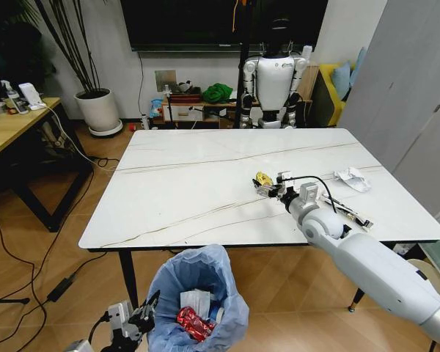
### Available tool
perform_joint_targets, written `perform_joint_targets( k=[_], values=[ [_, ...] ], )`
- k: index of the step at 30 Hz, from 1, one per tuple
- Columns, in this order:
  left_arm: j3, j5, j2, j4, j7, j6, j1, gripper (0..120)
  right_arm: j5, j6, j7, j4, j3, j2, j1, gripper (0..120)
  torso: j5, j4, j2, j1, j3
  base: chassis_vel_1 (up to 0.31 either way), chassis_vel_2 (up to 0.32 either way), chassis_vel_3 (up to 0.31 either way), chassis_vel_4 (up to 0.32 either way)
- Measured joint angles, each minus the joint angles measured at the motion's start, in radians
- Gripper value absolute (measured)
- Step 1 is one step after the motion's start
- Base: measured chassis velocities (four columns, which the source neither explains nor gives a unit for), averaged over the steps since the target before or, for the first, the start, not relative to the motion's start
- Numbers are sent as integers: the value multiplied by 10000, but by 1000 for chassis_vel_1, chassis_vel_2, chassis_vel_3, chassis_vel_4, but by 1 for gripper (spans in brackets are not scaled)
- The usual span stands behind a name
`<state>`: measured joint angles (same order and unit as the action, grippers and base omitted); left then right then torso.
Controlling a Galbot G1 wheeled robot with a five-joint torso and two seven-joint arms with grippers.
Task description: Pick up the trash bin and place the trash from the table into it.
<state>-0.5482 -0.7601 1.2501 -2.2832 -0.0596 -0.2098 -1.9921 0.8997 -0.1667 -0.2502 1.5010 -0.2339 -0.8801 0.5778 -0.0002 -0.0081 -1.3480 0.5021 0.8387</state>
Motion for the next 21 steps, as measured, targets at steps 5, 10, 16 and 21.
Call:
perform_joint_targets(
  k=[5, 10, 16, 21],
  values=[
    [-63, 26, 59, -36, 16, 3, -57, 0, -31, 18, 280, -824, -223, -339, -339, 100, 2, 1, 0, 0, 0, 0, 0, 0, 0],
    [-149, 42, 115, -51, 26, 10, -93, 0, -29, 175, 640, -1442, -397, -660, -635, 100, 2, 2, 0, 0, 0, 0, 0, 0, 0],
    [-178, 73, 214, -44, 38, 21, -104, 0, -35, 288, 837, -2149, -541, -935, -889, 100, 2, 2, 0, 0, -1, 0, 0, 0, 0],
    [-222, 76, 220, -8, 40, 24, -101, 0, -77, 342, 943, -2472, -602, -1023, -971, 100, 1, 2, 0, 0, -1, 0, 0, 0, 0]
  ],
)
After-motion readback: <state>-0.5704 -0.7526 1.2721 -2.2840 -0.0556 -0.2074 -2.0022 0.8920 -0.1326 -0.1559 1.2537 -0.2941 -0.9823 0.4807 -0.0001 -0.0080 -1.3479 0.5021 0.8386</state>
